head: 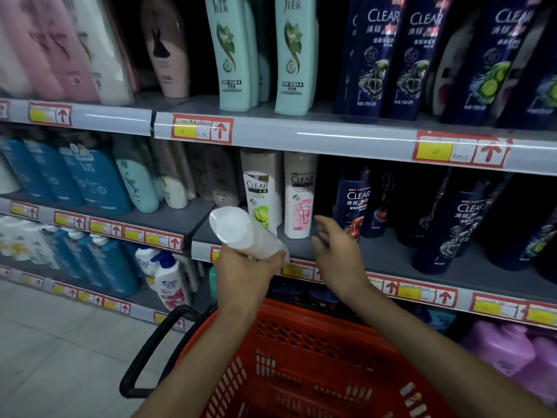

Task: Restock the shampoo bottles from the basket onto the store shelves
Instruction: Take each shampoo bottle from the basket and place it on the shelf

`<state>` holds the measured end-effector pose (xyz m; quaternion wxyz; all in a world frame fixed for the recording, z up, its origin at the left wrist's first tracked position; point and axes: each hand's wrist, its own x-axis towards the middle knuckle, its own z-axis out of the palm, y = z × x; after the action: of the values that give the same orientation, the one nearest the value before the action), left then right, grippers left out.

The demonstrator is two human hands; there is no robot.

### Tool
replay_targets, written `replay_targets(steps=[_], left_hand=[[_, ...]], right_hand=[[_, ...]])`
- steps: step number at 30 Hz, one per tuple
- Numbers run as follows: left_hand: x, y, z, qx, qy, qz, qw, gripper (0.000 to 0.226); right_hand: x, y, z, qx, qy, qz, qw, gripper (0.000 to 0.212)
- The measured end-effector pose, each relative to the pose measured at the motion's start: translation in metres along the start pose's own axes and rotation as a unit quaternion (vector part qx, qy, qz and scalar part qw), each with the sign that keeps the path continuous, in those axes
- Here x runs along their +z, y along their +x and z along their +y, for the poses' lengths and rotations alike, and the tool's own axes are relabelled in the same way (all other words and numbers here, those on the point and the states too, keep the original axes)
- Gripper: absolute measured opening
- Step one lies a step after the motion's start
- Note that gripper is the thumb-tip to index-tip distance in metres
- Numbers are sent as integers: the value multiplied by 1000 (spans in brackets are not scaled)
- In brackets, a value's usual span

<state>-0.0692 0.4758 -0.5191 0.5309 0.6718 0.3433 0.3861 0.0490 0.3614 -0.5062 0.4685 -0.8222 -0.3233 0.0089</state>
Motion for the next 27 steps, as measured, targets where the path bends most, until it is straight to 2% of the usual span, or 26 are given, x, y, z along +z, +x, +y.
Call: replay_targets(steps=[4,8,15,18,23,27], left_hand=[[-19,1,-1,-1,11,-18,1000,42],[-30,5,-1,12,31,-36,999,49],[-39,4,-4,24,65,-80,994,56],[-39,0,-3,15,58,-94,994,54],[-42,-9,4,-7,34,-97,995,55],[-48,-14,11,-11,14,-80,997,54]], right_hand=[[32,39,-7,30,-47,20,998,49],[50,74,-14,128,-67,34,989,67],[65,90,-9,167,-77,114,976,65],[66,87,-13,179,-100,118,972,65],[63,68,-14,147,-85,152,974,56],[49,29,-13,63,-74,177,979,50]])
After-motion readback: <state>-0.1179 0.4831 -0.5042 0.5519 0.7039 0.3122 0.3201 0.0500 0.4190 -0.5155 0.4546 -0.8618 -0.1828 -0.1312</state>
